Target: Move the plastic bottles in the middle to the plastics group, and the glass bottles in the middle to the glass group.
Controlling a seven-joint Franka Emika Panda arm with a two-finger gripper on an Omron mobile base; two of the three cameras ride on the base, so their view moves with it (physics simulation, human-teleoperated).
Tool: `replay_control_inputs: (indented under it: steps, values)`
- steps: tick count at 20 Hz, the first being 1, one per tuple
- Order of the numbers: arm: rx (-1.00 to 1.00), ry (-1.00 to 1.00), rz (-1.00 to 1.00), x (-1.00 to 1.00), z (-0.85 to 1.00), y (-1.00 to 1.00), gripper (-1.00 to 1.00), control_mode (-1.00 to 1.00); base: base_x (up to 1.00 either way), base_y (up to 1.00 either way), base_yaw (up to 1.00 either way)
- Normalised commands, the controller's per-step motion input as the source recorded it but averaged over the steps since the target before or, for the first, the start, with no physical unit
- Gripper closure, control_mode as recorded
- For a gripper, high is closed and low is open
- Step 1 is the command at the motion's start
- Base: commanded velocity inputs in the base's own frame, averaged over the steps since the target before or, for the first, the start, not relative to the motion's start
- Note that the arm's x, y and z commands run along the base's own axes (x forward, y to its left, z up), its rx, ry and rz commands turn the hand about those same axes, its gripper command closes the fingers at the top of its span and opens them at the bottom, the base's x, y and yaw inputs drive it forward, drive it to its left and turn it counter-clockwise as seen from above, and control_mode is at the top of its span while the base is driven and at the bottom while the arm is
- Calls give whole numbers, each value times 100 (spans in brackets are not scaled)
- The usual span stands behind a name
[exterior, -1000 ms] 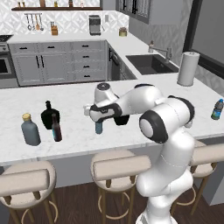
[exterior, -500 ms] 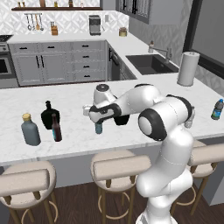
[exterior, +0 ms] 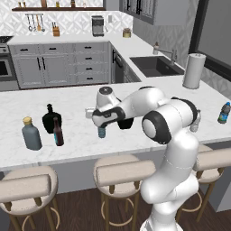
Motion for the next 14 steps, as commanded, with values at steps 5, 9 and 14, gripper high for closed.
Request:
replay_control_inputs:
  steps: [5,9,14]
  values:
    - [0,-17,1,0,-13,-2,100,-100,0,0,0]
    - [0,-15,5,-2,-10,-9,100,-100,0,0,0]
    - [2,-6,7,-28,14,-27,100,-100,0,0,0]
